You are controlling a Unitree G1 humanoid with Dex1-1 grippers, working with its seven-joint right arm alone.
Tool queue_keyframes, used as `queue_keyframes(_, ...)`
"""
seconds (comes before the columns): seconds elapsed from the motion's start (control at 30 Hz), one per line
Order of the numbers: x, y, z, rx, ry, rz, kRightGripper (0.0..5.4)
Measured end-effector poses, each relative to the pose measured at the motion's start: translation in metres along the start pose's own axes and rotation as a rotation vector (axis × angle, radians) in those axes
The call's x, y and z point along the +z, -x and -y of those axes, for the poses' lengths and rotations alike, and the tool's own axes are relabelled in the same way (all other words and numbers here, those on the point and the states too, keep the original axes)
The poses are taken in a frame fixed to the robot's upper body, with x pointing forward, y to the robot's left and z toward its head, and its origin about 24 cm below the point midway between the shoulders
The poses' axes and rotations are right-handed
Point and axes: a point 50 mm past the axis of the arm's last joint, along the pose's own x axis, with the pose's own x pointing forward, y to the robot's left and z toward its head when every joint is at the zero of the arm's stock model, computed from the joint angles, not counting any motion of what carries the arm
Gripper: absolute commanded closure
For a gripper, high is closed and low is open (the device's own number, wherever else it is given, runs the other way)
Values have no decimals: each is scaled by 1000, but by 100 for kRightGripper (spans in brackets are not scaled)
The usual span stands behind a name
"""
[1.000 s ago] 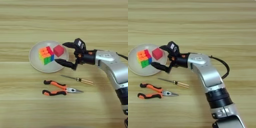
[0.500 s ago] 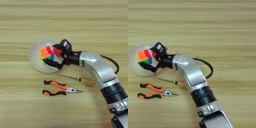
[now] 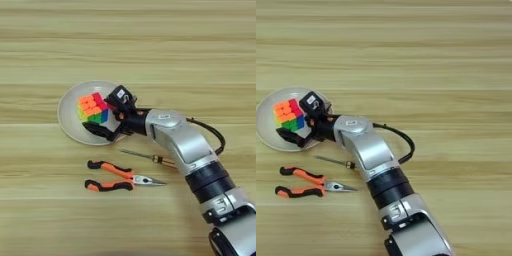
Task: Move the objects on the table
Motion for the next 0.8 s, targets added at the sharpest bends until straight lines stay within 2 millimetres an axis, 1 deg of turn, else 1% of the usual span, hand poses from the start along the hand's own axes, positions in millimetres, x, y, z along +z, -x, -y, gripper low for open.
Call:
queue_keyframes(0.33, -1, -12, -7, -22, 59, 0, 4)
queue_keyframes(0.5, 1, -13, -8, -21, 95, 14, 58)
queue_keyframes(0.6, 2, -13, -8, -30, 112, 22, 79)
queue_keyframes(0.77, 4, -13, -7, -40, 128, 34, 139)
queue_keyframes(0.8, 5, -13, -8, -40, 130, 36, 139)
